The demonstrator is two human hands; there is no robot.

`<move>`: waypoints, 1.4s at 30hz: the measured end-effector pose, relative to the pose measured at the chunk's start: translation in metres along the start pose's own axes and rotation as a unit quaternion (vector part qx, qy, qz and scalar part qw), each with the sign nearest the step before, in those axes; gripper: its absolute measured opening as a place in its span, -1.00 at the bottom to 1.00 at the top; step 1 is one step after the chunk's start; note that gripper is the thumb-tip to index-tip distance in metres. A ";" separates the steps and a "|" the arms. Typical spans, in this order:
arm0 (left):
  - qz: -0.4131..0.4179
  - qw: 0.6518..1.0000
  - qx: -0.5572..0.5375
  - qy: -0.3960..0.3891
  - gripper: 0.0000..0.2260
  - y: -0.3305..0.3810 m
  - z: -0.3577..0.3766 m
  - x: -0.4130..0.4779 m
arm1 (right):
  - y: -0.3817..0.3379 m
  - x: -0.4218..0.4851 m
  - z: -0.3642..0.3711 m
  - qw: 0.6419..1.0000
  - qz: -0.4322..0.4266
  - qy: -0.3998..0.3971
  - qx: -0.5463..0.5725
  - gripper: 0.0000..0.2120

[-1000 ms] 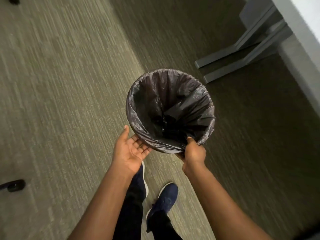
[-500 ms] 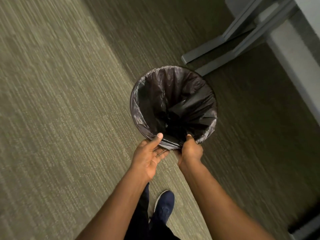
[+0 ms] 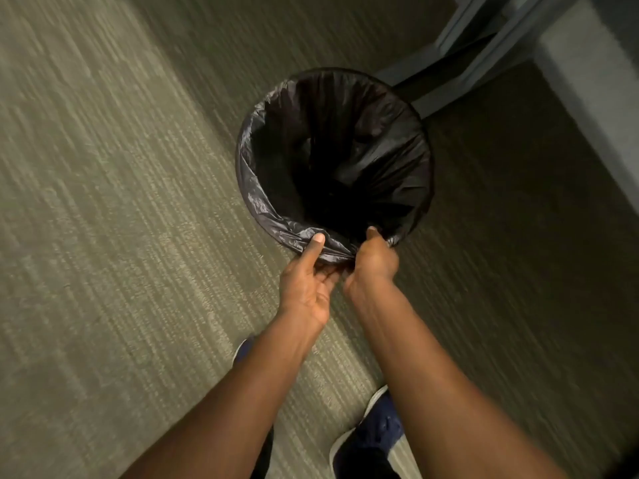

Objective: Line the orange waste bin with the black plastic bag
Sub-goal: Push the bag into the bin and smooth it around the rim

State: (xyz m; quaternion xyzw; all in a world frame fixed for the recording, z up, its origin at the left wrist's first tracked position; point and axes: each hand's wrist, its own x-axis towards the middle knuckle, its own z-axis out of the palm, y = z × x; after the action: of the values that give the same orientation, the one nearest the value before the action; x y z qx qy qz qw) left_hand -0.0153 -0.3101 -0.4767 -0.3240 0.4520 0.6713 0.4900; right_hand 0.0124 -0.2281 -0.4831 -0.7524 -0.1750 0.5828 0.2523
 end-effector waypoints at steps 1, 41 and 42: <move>0.005 1.000 0.007 -0.002 -0.62 -0.008 0.006 0.011 | -0.005 0.013 -0.001 1.000 -0.002 -0.002 0.009 -0.81; 0.196 0.851 0.426 -0.238 -0.86 -0.101 0.330 0.249 | -0.266 0.337 -0.147 0.972 -0.226 0.070 -0.001 -0.67; 0.202 0.852 0.423 -0.233 -0.77 -0.101 0.331 0.250 | -0.264 0.340 -0.146 0.971 -0.228 0.067 -0.005 -0.65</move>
State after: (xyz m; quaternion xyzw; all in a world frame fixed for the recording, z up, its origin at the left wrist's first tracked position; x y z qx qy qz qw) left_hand 0.0059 0.0979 -0.5993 0.1788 0.6206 0.5553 0.5240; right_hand 0.2495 0.1496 -0.5689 -0.7313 -0.3275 0.4577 0.3853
